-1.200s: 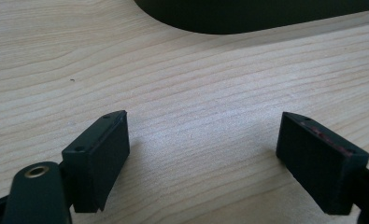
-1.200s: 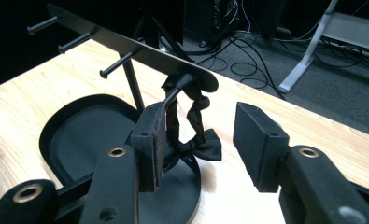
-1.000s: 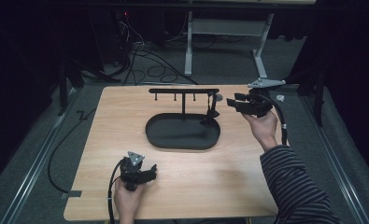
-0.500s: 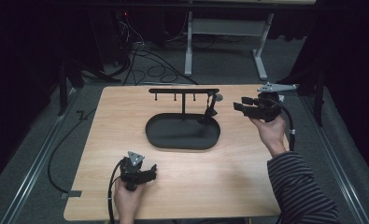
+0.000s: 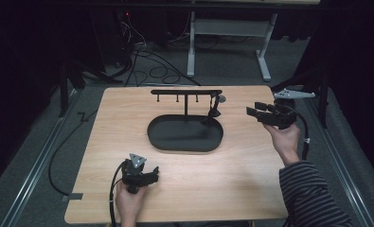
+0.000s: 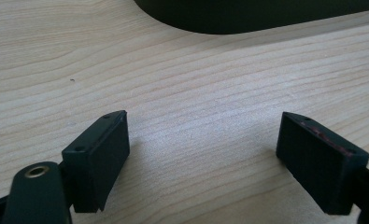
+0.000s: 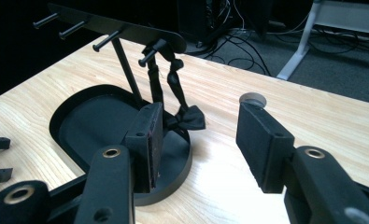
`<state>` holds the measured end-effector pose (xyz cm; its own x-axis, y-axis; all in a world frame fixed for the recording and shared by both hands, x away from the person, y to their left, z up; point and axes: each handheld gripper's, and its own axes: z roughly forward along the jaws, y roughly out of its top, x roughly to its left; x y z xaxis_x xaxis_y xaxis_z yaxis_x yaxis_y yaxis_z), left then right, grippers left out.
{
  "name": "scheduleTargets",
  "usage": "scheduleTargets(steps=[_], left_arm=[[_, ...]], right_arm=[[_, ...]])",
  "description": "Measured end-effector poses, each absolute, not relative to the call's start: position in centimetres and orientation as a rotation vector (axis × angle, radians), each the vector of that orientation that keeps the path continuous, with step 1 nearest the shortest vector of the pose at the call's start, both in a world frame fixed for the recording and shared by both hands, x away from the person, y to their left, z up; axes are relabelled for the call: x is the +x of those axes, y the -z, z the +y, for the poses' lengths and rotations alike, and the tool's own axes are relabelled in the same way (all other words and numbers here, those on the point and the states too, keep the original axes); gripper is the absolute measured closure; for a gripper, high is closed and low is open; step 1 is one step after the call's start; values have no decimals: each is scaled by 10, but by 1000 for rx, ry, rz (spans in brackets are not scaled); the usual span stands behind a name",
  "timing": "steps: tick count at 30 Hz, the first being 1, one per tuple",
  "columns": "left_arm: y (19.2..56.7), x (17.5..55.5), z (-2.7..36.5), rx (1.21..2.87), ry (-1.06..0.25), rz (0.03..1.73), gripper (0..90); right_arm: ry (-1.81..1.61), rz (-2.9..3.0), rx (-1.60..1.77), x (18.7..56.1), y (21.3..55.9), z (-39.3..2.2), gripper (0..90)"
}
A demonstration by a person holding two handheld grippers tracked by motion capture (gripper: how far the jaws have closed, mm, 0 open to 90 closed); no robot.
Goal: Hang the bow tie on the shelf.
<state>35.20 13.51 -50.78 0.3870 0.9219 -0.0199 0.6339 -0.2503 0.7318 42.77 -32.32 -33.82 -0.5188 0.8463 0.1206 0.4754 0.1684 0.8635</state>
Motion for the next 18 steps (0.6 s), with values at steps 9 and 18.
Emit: scheduleTargets(steps=[9, 18], left_arm=[[508, 352, 135, 1984, -556, 1331, 176], [508, 352, 135, 1983, -555, 1331, 176]], right_arm=[[-1315, 2034, 1284, 417, 344, -337, 528], [-1304, 2015, 1318, 408, 356, -352, 526]])
